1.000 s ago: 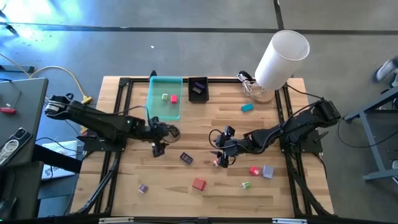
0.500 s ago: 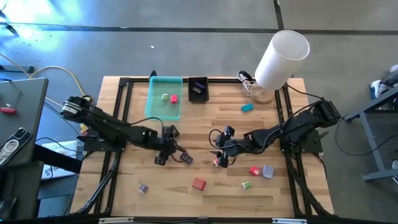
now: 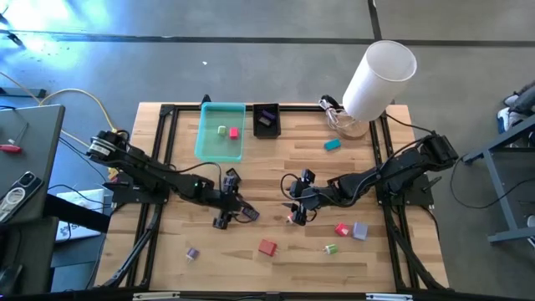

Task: Pick & Place Office items
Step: Put the left blue timer into the black bin

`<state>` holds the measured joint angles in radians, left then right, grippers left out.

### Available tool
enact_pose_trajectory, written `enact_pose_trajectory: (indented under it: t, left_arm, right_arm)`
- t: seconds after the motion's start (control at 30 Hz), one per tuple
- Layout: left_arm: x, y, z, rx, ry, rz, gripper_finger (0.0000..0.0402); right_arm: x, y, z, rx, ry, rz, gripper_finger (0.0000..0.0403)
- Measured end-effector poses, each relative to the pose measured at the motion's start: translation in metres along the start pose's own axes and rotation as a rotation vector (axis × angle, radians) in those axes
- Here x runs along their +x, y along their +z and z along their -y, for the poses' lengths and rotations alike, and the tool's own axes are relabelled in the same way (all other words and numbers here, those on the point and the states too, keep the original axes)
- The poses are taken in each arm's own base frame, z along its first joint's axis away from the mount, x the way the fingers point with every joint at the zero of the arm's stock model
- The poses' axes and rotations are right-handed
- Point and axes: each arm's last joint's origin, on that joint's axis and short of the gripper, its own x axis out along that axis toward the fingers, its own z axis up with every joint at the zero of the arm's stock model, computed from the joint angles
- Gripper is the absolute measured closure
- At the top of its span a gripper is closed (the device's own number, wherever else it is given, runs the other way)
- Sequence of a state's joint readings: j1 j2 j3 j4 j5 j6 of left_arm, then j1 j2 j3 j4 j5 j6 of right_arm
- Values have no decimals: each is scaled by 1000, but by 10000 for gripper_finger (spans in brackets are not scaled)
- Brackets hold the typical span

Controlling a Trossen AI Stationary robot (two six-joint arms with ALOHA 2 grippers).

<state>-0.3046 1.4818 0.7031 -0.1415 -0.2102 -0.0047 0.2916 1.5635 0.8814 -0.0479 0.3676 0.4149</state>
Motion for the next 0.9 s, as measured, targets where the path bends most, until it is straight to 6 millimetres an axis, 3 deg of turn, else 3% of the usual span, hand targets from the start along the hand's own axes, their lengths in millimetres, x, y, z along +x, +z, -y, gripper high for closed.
enact_pose_trajectory:
  t: [0.53, 0.73, 0.9]
  left_arm:
    - [1, 9, 2, 115, -45, 94, 114]
    - [17, 8, 4, 130, -112, 108, 114]
    - [30, 5, -8, 93, -206, 101, 114]
  right_arm:
    - [0, 0, 0, 0, 1, 0, 163]
    - [0, 0, 0, -1, 1, 0, 163]
    - [0, 0, 0, -1, 4, -1, 163]
